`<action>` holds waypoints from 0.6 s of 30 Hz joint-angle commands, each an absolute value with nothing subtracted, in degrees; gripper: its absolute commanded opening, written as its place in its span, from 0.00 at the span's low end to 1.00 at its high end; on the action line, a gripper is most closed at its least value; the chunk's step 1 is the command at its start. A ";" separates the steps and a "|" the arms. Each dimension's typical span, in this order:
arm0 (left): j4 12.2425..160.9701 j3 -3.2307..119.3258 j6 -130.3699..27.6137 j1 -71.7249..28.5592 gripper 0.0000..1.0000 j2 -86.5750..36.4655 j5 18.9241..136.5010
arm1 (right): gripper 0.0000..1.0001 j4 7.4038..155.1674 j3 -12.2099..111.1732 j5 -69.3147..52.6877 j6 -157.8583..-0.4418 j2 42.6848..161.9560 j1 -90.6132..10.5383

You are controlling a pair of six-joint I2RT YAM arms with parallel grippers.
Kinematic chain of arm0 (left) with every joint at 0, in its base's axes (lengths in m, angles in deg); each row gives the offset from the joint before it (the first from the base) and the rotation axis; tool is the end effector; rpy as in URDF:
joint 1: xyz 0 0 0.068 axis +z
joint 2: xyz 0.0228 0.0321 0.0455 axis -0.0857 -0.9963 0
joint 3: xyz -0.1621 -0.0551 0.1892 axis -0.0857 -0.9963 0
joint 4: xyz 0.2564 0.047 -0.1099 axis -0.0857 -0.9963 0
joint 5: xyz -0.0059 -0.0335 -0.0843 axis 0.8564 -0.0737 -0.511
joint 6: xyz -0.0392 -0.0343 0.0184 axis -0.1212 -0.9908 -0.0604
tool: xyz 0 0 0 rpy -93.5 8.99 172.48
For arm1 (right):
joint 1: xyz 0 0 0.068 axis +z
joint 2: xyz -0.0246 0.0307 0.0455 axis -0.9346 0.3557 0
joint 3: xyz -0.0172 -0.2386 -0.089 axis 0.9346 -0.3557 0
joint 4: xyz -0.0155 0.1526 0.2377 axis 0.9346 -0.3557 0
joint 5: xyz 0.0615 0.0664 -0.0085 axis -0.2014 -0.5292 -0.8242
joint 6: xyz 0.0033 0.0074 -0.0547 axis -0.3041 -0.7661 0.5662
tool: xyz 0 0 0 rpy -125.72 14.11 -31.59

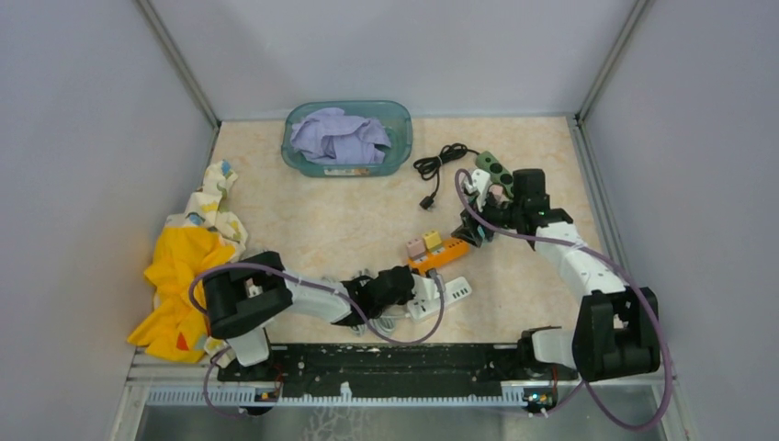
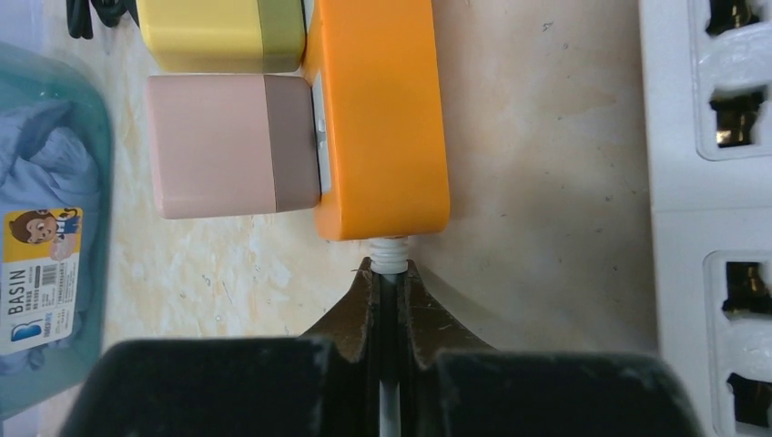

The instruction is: Pull the plug off the socket

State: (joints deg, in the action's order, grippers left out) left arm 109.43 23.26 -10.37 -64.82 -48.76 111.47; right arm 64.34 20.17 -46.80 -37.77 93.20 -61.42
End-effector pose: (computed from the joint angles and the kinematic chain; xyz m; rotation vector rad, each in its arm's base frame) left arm 0.1278 -0.2992 0.0840 1.4650 1.5643 0.0848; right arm 0.2780 0.0652 0.2170 -1.1179 1.8170 0.6583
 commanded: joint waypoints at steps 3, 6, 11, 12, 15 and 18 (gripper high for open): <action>111.32 22.05 -8.29 -66.83 0.06 -51.79 111.61 | 0.70 58.97 21.57 -57.71 -28.06 94.88 -61.40; 112.47 21.76 -6.69 -67.83 0.06 -53.16 112.42 | 0.77 58.26 20.87 -58.15 -25.84 95.69 -60.69; 116.30 20.64 -4.54 -70.03 0.07 -54.73 115.01 | 0.80 57.61 18.71 -59.25 -19.20 97.04 -59.51; 116.88 20.46 -4.26 -70.47 0.07 -55.05 115.75 | 0.80 58.15 18.27 -59.25 -18.72 97.04 -59.36; 119.53 19.91 -3.01 -72.32 0.07 -56.65 118.95 | 0.82 58.42 17.34 -58.85 -16.27 97.07 -59.23; 123.30 19.39 -0.86 -73.97 0.06 -58.93 123.01 | 0.82 56.49 16.97 -58.10 -11.25 97.28 -59.23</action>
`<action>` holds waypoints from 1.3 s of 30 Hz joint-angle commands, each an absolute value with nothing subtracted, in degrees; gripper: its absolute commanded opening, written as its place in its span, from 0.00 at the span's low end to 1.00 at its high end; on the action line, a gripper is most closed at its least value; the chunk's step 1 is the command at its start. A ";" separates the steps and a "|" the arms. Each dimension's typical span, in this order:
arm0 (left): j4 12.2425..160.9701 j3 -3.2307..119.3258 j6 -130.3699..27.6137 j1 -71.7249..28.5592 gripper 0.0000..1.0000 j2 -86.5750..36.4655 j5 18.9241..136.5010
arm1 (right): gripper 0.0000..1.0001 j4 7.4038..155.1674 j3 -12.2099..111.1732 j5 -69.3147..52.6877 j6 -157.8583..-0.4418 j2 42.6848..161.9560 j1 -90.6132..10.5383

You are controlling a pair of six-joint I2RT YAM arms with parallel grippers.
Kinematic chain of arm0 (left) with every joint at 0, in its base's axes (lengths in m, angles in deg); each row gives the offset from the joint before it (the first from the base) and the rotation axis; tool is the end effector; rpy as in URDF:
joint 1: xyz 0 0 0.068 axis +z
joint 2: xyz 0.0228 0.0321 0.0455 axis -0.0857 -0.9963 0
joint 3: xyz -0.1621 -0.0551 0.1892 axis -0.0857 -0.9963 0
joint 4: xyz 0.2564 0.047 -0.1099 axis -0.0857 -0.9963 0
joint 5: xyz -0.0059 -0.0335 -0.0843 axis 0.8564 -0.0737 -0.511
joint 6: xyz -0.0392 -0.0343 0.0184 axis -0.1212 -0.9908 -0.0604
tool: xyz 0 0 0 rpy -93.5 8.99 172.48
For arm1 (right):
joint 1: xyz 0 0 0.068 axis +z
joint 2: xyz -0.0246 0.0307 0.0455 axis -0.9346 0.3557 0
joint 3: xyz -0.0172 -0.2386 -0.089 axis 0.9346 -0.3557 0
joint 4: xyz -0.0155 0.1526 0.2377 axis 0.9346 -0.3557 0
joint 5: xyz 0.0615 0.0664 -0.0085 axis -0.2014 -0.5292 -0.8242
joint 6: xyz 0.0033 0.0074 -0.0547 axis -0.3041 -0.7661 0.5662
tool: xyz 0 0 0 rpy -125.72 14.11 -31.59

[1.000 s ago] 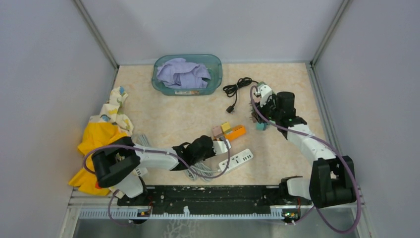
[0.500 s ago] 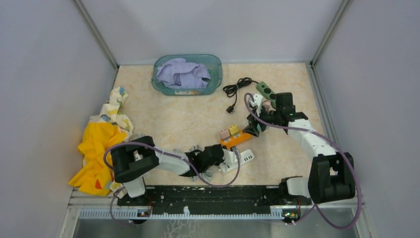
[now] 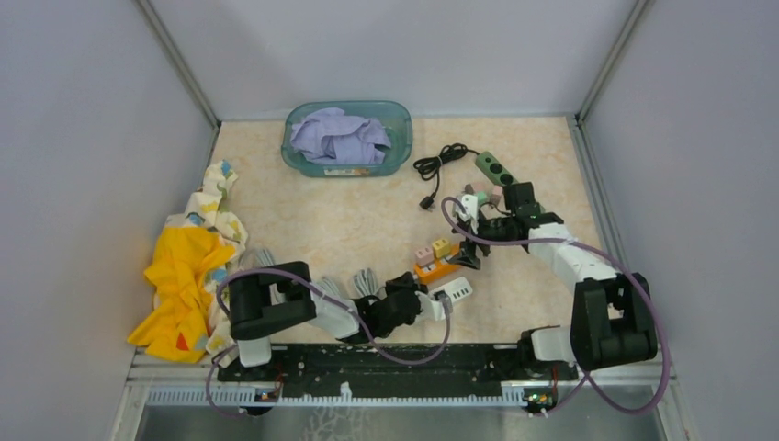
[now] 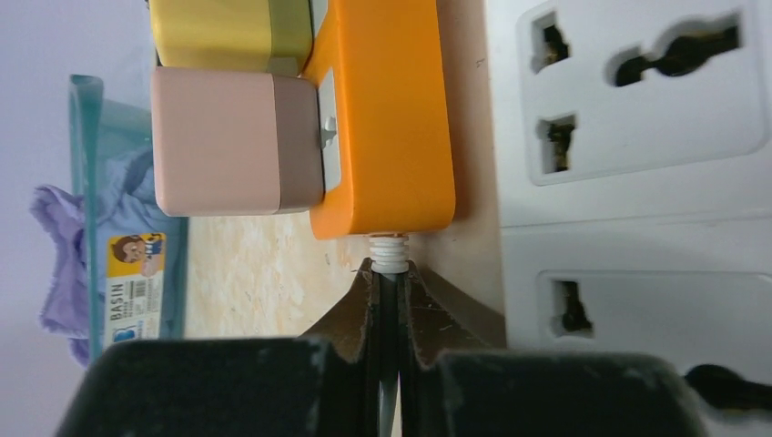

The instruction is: Pull the plug off the socket

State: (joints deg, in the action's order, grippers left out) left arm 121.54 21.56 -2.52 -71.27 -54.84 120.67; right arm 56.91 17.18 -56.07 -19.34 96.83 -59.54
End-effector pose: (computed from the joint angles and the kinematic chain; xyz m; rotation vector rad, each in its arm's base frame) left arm 0.0979 -0.3083 0.0645 1.4885 1.3879 0.2240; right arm 0.2600 0.0755 0.1792 -1.4021 1.6659 0.8160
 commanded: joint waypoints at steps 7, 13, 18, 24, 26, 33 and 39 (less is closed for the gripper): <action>131.72 18.32 4.08 -75.88 0.06 -62.34 127.26 | 0.82 57.34 16.75 -56.78 -11.13 98.78 -59.18; 135.36 17.88 6.39 -76.03 0.06 -63.97 127.37 | 0.82 56.13 16.25 -54.03 -6.06 100.28 -56.99; 137.48 17.69 7.77 -76.03 0.07 -64.98 127.26 | 0.80 58.90 15.88 -51.08 -5.85 101.53 -52.58; 138.24 17.18 7.52 -76.03 0.08 -64.90 127.28 | 0.69 58.02 17.20 -49.29 -5.14 102.39 -51.59; 138.13 17.17 7.20 -76.03 0.09 -64.95 127.27 | 0.66 57.24 17.47 -48.66 -4.48 101.56 -51.61; 136.99 16.70 4.40 -76.03 0.23 -63.59 126.52 | 0.45 57.10 17.12 -49.43 -3.97 99.20 -51.59; 136.07 15.89 0.31 -76.03 0.54 -59.43 125.75 | 0.25 56.07 17.62 -50.03 -3.54 99.27 -51.59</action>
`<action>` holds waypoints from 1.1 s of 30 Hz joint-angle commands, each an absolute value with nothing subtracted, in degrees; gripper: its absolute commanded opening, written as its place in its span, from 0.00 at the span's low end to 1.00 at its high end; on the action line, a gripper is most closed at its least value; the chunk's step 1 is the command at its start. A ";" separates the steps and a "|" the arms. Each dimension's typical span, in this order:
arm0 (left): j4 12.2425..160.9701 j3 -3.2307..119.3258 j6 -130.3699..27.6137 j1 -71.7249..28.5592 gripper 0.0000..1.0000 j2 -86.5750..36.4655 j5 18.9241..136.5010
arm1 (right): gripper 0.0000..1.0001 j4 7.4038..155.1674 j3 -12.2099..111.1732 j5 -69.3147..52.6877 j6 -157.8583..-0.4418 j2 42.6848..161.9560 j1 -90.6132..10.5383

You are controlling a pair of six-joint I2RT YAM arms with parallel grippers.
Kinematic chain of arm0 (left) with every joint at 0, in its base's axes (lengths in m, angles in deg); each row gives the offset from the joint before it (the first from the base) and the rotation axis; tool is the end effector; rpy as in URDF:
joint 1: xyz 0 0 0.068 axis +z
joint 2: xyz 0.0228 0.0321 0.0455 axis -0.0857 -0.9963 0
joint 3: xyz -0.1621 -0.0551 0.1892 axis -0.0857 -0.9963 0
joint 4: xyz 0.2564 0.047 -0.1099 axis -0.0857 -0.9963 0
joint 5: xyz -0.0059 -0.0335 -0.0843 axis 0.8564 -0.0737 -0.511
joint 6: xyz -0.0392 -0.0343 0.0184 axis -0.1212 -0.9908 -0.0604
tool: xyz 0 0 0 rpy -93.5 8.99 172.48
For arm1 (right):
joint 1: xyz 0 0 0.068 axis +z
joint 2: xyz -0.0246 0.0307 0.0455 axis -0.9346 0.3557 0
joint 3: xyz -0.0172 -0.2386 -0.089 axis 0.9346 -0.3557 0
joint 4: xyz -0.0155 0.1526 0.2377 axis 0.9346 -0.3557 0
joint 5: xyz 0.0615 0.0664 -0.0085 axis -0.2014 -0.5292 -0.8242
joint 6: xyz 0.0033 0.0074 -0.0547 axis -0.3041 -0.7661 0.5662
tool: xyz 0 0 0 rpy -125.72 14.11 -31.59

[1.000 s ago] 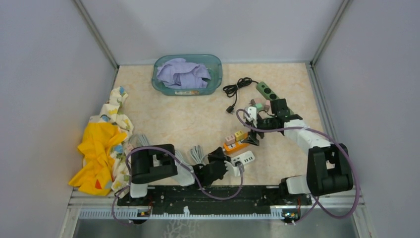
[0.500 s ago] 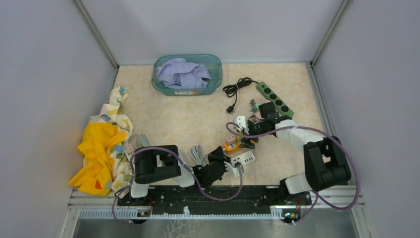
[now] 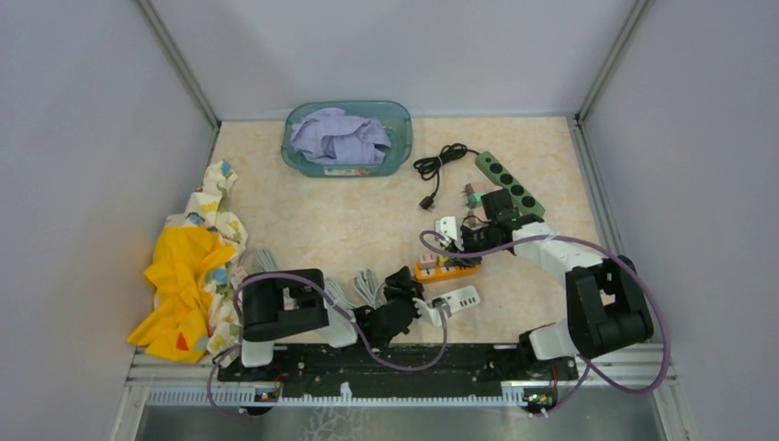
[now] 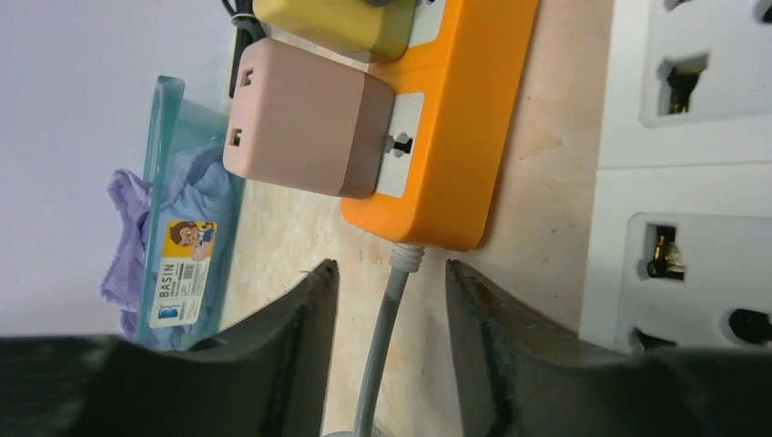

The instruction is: Pull the plug off the socket

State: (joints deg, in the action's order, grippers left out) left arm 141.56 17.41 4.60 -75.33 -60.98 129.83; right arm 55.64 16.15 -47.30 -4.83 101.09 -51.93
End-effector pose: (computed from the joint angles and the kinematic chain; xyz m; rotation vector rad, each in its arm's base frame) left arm 0.0781 -0.3002 0.0504 1.3718 1.2643 0.3213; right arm 0.2494 0.1060 0.1503 -1.7312 1.5533 0.6741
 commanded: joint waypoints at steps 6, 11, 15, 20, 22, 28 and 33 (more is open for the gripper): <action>132.08 14.22 -8.82 -76.03 0.82 -49.05 121.27 | 0.15 55.69 17.86 -49.34 -3.64 99.28 -51.63; 129.98 10.39 -19.50 -75.09 0.99 -37.99 113.34 | 0.07 55.37 18.22 -49.62 -4.23 99.36 -51.59; 129.23 6.44 -31.50 -69.53 1.00 -27.63 97.84 | 0.00 54.96 18.40 -49.99 -4.40 99.46 -51.59; 135.43 1.74 -42.43 -55.80 1.00 -21.87 74.08 | 0.00 54.43 18.50 -50.57 -4.24 99.55 -51.59; 136.39 2.25 -45.28 -52.33 1.00 -22.57 68.81 | 0.00 54.24 18.50 -50.76 -4.01 99.55 -51.59; 137.23 7.75 -46.66 -46.16 1.00 -30.15 56.72 | 0.00 53.36 18.50 -51.29 -3.04 99.55 -51.59; 136.57 11.09 -38.71 -45.98 0.98 -36.47 60.88 | 0.00 53.15 18.58 -51.69 -3.04 99.55 -51.65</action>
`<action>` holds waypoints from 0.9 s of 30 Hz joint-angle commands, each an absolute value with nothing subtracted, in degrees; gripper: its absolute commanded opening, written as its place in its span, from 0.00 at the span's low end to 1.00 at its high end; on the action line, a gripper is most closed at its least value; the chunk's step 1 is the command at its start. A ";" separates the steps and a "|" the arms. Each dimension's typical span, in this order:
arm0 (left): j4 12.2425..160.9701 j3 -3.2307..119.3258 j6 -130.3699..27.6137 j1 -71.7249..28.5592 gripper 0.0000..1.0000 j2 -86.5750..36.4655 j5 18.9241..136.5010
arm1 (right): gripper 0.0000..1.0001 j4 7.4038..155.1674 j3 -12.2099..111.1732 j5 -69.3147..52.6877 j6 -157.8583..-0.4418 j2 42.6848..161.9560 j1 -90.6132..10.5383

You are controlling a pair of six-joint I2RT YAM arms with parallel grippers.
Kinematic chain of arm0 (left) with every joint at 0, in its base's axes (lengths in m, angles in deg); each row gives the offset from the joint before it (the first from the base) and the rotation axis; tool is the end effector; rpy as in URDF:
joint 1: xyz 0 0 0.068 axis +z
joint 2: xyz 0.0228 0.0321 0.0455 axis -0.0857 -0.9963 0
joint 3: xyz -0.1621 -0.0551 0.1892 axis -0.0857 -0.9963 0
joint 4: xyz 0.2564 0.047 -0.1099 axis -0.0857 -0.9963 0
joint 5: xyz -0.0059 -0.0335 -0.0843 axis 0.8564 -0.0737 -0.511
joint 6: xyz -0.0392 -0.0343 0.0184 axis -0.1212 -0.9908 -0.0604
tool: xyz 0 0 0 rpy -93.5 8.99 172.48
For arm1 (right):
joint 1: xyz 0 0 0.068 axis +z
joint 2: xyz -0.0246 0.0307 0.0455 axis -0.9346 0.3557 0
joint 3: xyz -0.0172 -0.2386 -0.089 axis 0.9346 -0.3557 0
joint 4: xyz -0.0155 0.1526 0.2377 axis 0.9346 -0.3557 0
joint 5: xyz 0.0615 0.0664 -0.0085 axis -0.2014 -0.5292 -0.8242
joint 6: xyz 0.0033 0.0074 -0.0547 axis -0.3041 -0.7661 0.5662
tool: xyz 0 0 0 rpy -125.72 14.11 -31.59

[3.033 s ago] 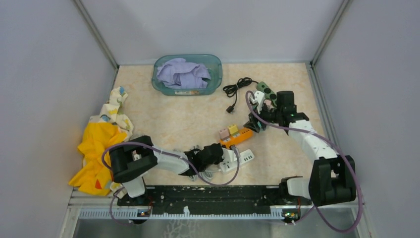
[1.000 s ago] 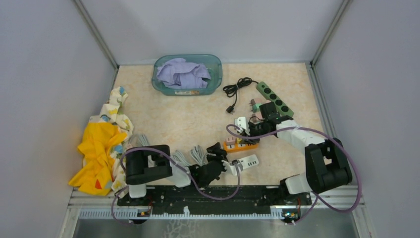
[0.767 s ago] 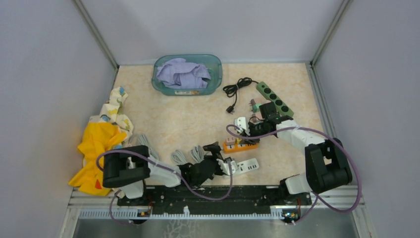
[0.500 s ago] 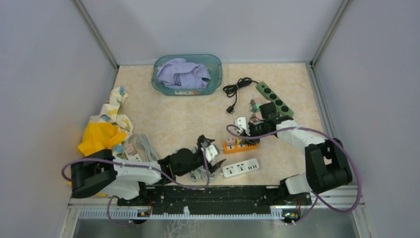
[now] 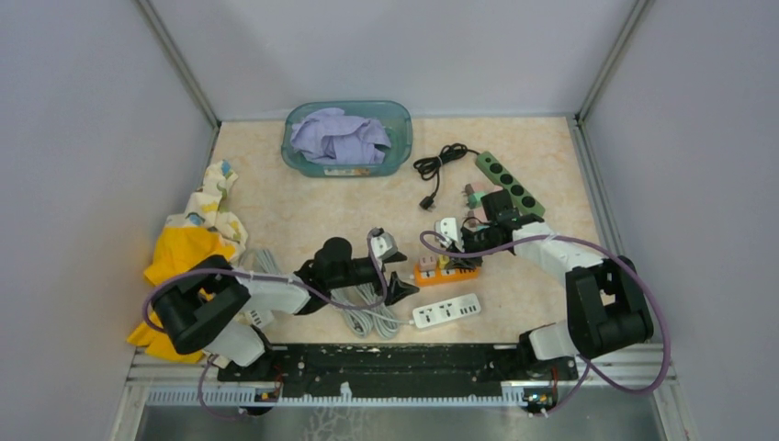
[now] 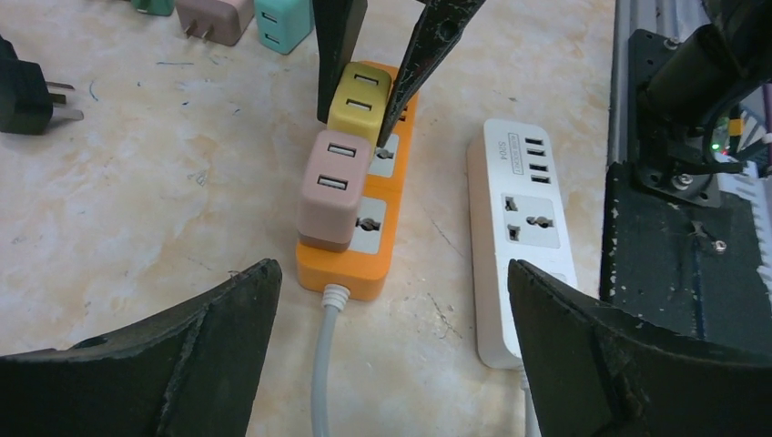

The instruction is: Pull the plug off the socket

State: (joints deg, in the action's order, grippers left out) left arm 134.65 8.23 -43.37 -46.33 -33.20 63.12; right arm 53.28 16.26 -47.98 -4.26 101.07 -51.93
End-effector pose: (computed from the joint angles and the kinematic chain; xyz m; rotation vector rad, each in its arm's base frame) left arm 0.1643 -0.2279 0.1311 1.0258 1.5622 -1.0299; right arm 0.2460 0.1053 0.1495 -1.7395 1.5678 0.7099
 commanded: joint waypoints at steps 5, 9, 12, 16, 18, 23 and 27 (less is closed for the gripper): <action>134.85 15.06 -33.02 -45.97 0.88 -42.49 62.41 | 0.00 53.05 18.58 -52.22 -2.99 99.64 -51.63; 134.24 18.03 -32.35 -45.95 0.83 -46.15 63.26 | 0.00 52.81 18.58 -52.43 -2.95 99.73 -51.54; 133.84 19.92 -32.25 -45.94 0.76 -47.86 63.93 | 0.00 52.71 18.67 -52.48 -2.90 99.75 -51.54; 133.62 20.97 -31.40 -46.00 0.75 -49.18 64.39 | 0.00 52.66 18.58 -52.61 -2.75 99.81 -51.44; 133.80 21.27 -30.81 -45.92 0.75 -49.60 63.68 | 0.00 52.61 18.58 -52.62 -2.66 99.77 -51.36; 134.88 21.92 -29.65 -45.98 0.70 -50.96 61.71 | 0.00 52.59 18.60 -52.48 -2.72 99.80 -51.06; 134.99 23.23 -29.08 -45.98 0.62 -52.15 60.08 | 0.00 52.61 18.58 -52.51 -2.73 99.94 -50.82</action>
State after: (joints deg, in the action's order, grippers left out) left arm 133.58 21.06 -30.78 -46.31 -50.73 63.17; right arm 52.41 16.26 -48.57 -3.76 101.07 -51.65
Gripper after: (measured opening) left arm 0.640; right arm 0.323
